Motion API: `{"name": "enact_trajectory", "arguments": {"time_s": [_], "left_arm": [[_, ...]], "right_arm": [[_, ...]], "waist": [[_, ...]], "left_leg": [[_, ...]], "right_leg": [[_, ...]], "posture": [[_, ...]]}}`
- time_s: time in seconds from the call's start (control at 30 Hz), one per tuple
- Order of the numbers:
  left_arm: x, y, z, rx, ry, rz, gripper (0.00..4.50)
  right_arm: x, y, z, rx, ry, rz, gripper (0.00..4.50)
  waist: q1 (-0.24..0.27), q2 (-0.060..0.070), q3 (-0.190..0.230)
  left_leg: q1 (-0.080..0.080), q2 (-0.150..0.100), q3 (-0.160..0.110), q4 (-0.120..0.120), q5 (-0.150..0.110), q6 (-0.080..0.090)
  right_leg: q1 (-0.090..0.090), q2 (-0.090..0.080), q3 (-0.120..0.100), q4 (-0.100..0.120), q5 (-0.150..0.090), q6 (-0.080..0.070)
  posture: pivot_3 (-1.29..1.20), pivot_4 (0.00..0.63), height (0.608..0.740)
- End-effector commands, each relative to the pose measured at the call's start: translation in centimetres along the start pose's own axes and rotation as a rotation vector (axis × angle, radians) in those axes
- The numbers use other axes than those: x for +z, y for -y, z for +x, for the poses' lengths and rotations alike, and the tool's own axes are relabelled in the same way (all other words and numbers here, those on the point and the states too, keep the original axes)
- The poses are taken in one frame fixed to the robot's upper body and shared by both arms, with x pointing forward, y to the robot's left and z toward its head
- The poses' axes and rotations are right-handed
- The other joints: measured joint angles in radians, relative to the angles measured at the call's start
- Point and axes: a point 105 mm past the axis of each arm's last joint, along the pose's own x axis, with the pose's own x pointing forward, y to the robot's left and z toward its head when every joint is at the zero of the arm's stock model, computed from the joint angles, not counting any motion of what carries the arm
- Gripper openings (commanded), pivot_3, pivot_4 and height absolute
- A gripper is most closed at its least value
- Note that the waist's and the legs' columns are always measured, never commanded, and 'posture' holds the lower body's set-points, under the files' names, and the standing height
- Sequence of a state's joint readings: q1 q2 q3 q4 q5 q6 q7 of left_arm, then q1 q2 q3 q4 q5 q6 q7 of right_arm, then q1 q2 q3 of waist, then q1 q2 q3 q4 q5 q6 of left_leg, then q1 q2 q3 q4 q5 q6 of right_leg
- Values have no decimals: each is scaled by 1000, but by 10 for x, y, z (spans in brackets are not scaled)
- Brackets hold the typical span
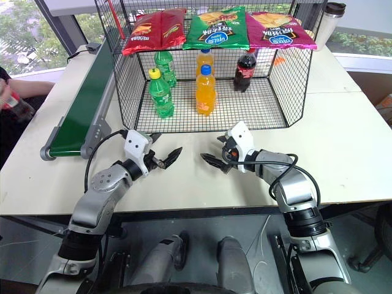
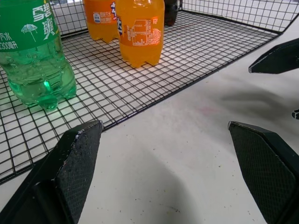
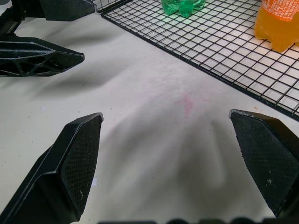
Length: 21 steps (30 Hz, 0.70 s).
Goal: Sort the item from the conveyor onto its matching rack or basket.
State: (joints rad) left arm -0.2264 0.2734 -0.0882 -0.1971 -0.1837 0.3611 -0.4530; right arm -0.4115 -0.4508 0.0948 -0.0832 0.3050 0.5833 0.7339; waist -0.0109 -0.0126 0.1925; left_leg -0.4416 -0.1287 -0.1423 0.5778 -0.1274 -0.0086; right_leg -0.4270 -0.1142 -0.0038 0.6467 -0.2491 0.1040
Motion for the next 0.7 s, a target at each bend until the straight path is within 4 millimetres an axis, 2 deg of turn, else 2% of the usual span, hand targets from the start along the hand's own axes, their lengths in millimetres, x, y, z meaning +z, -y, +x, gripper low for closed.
{"name": "enact_trajectory", "arguments": {"time_s": [0.03, 0.7], "left_arm": [[12, 2, -3, -13, 56, 13, 4500], [8, 0, -2, 3, 36, 31, 4500]], "right_arm": [[19, -5, -3, 15, 60, -45, 4484], [22, -7, -3, 31, 74, -48, 4484]], "waist": [[0, 0, 0], [0, 0, 0]], "left_leg": [[0, 0, 0, 0, 0, 0], [0, 0, 0, 0, 0, 0]], "right_leg": [[0, 0, 0, 0, 0, 0], [0, 0, 0, 0, 0, 0]], "posture": [[0, 150, 738], [0, 150, 738]]}}
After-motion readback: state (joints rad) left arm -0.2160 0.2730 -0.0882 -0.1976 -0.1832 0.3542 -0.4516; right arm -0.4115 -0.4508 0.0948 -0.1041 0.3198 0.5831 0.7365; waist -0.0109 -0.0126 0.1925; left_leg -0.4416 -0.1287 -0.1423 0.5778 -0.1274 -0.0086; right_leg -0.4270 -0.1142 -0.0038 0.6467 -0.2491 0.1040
